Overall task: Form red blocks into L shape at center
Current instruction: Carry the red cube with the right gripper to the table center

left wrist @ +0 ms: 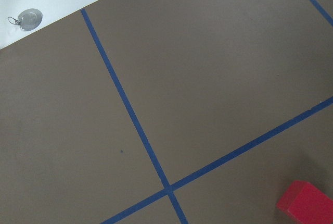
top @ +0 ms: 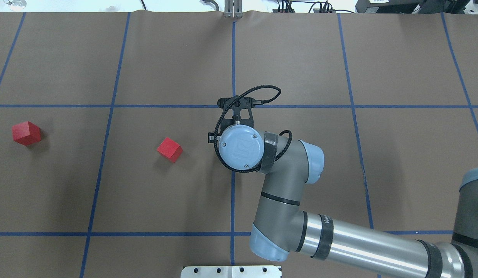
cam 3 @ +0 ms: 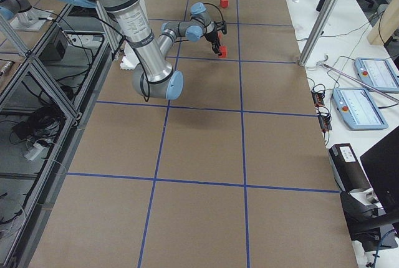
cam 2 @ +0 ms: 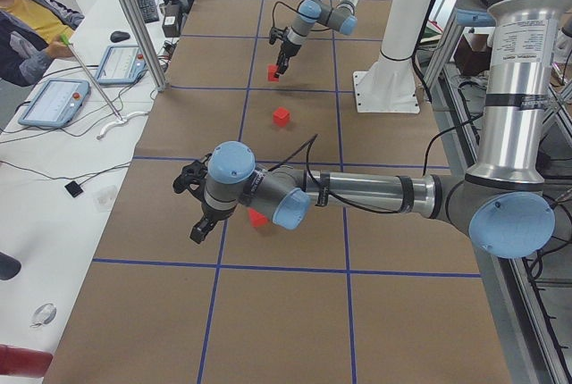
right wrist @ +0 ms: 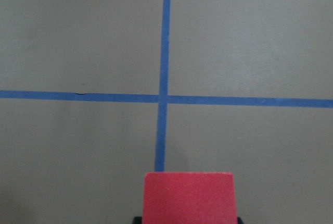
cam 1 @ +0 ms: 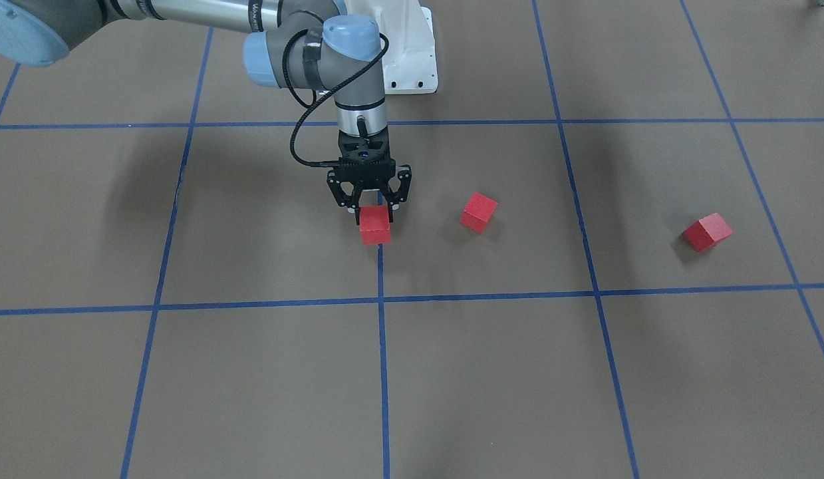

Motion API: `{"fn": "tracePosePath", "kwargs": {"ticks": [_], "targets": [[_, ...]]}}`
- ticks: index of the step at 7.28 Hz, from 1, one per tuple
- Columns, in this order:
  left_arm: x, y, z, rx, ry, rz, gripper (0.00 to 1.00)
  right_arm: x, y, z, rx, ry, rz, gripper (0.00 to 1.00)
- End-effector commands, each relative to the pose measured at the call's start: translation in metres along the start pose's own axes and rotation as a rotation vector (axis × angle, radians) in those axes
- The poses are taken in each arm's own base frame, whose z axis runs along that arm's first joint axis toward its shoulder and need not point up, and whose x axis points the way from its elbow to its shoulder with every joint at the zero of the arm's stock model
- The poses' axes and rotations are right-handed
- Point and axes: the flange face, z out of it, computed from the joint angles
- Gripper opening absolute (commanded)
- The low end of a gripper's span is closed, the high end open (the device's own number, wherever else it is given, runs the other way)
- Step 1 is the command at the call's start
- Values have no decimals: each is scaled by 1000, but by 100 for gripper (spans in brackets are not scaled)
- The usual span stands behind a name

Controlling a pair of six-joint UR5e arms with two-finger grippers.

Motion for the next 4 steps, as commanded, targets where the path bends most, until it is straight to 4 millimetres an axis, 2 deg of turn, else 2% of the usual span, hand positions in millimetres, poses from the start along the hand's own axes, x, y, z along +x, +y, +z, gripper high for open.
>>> {"fn": "tracePosePath", "kwargs": {"ticks": [1, 4], "targets": [[0, 0, 0, 0, 0, -3, 100, -12, 13, 13, -24, 23, -9, 0], [0, 0, 0, 0, 0, -1, 100, -7, 19, 20, -56, 44, -16, 2]]}}
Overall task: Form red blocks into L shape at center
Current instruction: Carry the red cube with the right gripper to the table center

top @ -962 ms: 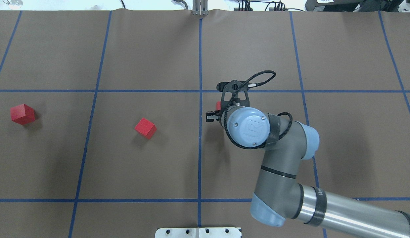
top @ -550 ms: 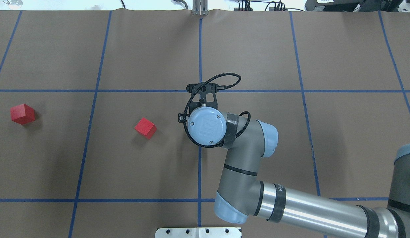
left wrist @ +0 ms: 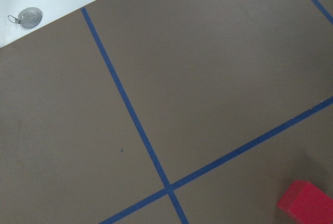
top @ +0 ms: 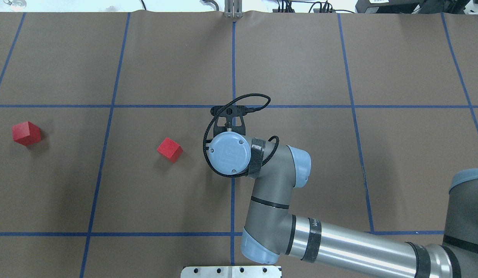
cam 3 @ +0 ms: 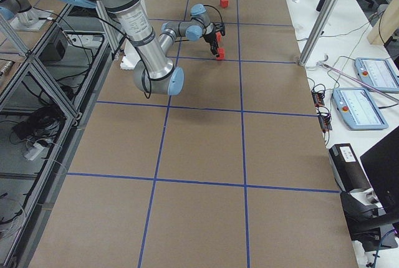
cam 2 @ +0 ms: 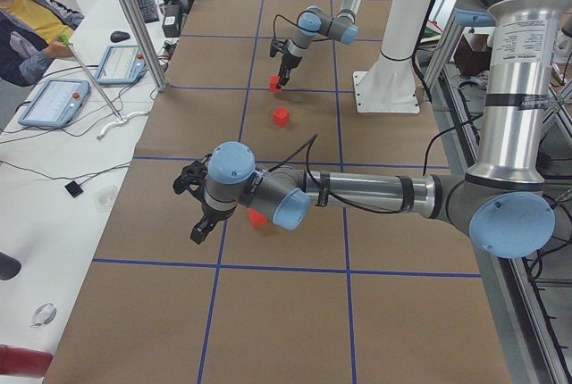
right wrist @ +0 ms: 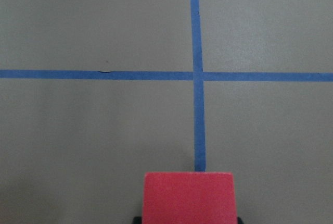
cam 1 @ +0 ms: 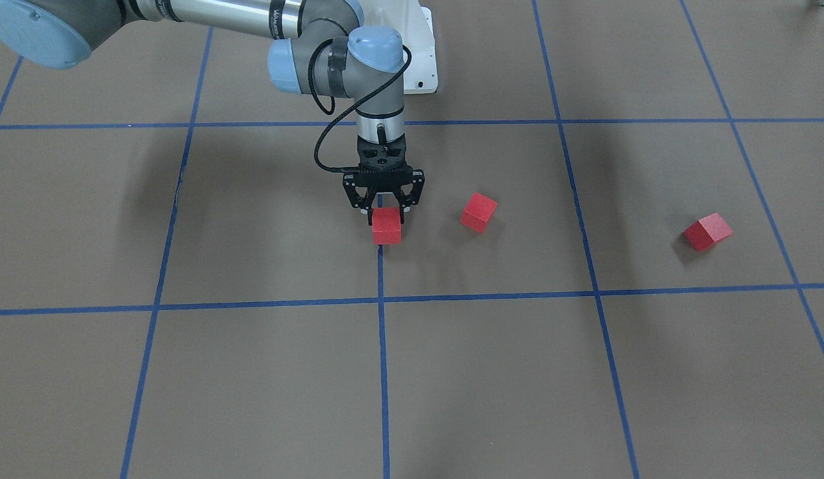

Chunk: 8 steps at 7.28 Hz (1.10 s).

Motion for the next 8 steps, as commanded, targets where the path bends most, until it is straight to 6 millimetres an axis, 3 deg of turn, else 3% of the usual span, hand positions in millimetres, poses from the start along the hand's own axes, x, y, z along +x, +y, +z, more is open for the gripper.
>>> {"fn": "tracePosePath", "kwargs": {"ticks": [1, 4, 5, 6, 8], "targets": [[0, 0, 0, 0, 0, 1, 100, 1, 5, 3, -42, 21, -6, 5], [0, 0, 0, 0, 0, 1, 100, 1, 5, 3, -43, 20, -4, 18], [0, 0, 0, -1, 1, 2, 100, 2, 6, 4, -44, 22, -4, 28], [0, 0, 0, 0, 0, 1, 100, 1, 5, 3, -43, 21, -4, 43], [0, 1, 0, 0, 0, 1, 100, 2, 5, 4, -42, 23, 19, 99]]}}
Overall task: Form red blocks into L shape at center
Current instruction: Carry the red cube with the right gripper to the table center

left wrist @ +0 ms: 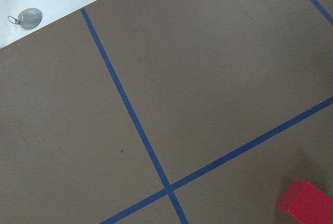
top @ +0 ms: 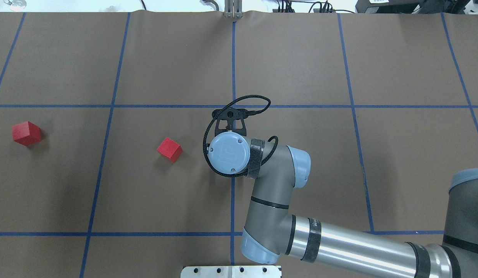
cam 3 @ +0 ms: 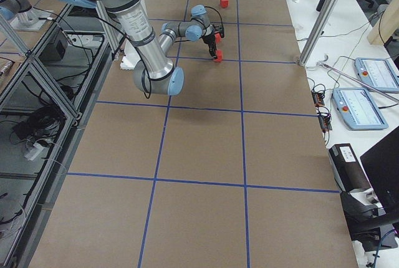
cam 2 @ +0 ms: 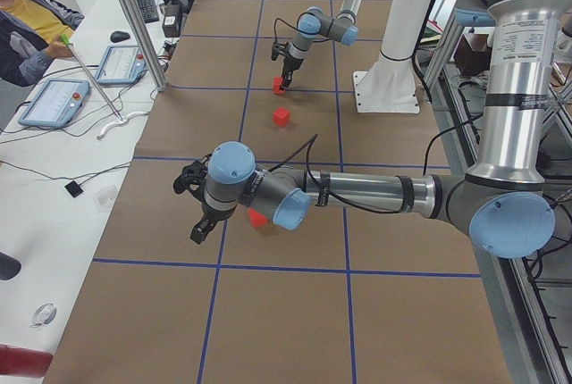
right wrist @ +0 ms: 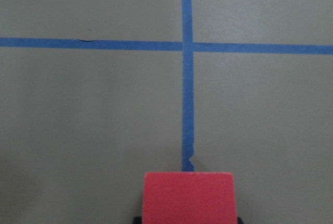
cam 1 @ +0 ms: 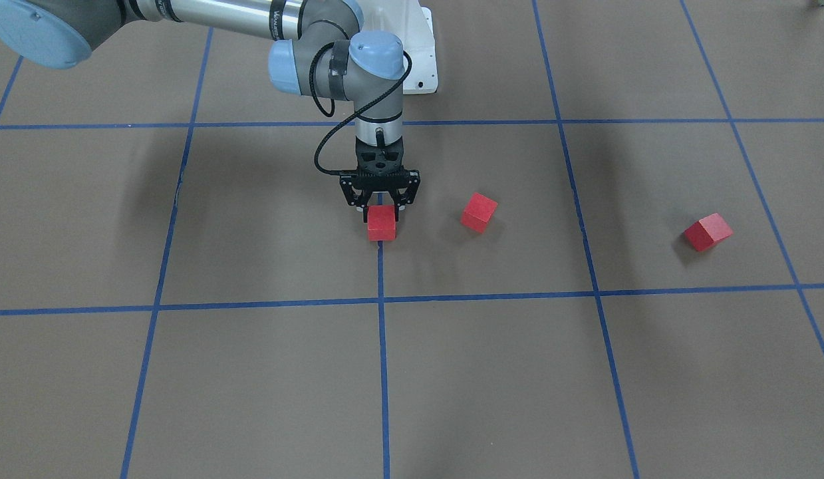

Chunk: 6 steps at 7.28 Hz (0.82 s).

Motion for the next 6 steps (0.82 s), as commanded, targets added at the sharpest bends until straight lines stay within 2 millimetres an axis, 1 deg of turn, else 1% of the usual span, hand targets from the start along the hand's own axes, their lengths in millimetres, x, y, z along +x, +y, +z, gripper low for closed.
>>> {"fn": "tracePosePath", "kwargs": {"ticks": [1, 2, 3, 4, 5, 6], "targets": [[0, 1, 0, 0, 0, -1, 100, 0, 0, 0, 1, -1, 23, 99], [0, 2, 0, 0, 0, -1, 100, 0, 0, 0, 0, -5, 23, 99], [0, 2, 0, 0, 0, -1, 100, -2, -2, -5, 2, -15, 24, 99], [1, 1, -1, 3, 1, 4, 100, 5, -22, -23, -27, -46, 49, 99], [3, -2, -3, 20, -1, 21, 100, 29, -58, -47, -73, -21, 90, 99], [20, -17, 5, 28, 17, 44, 100, 76, -87, -87, -103, -16, 121, 99]]}}
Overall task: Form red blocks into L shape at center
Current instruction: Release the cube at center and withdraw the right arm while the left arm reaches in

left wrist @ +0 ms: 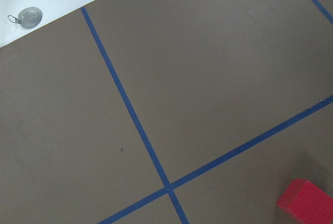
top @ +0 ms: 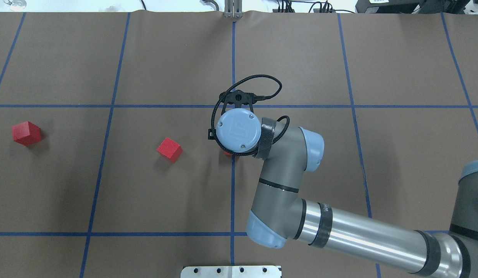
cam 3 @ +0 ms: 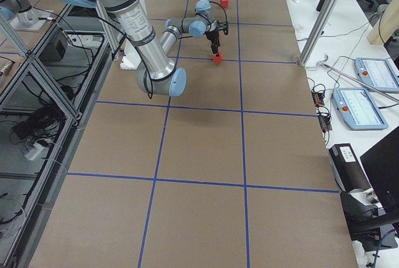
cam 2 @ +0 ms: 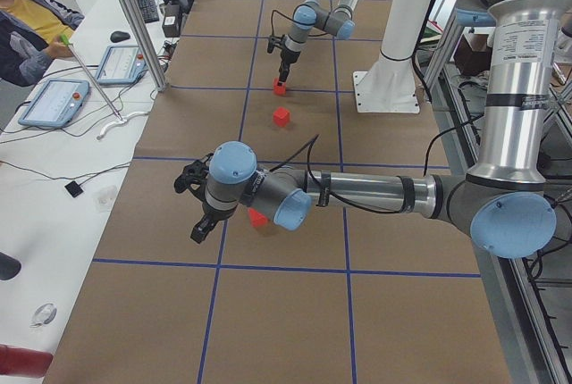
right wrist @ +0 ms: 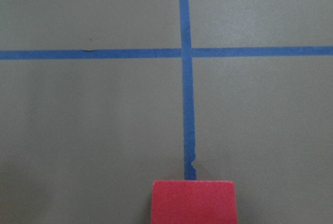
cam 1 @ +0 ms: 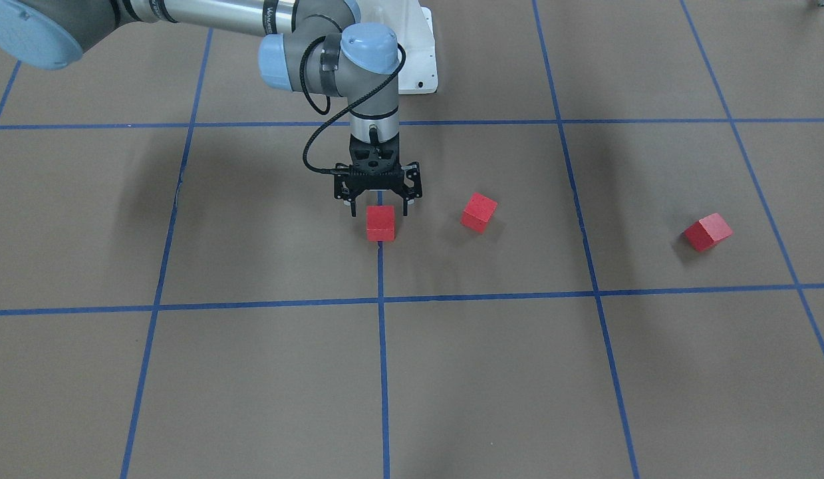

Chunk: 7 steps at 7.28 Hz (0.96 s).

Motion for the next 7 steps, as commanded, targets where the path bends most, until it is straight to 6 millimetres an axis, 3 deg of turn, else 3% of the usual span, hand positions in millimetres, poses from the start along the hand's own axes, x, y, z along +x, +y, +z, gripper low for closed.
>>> {"fn": "tracePosePath", "kwargs": {"ticks": [1, 2, 3, 5, 7], "targets": [[53, -34, 23, 9, 57, 38, 100, 98, -64, -74, -37, -1, 68, 99], [109, -66, 55, -6, 125, 43, 100, 144, -98, -93, -41, -12, 12, 99], [162, -103, 74, -12, 184, 15, 100, 194, -137, -99, -58, 3, -27, 99], [276, -153, 112, -58, 294, -28, 100, 347, -205, -111, -143, 13, -203, 100], [355, -166, 139, -78, 288, -100, 100, 512, -245, -113, -219, -10, -297, 100]]}}
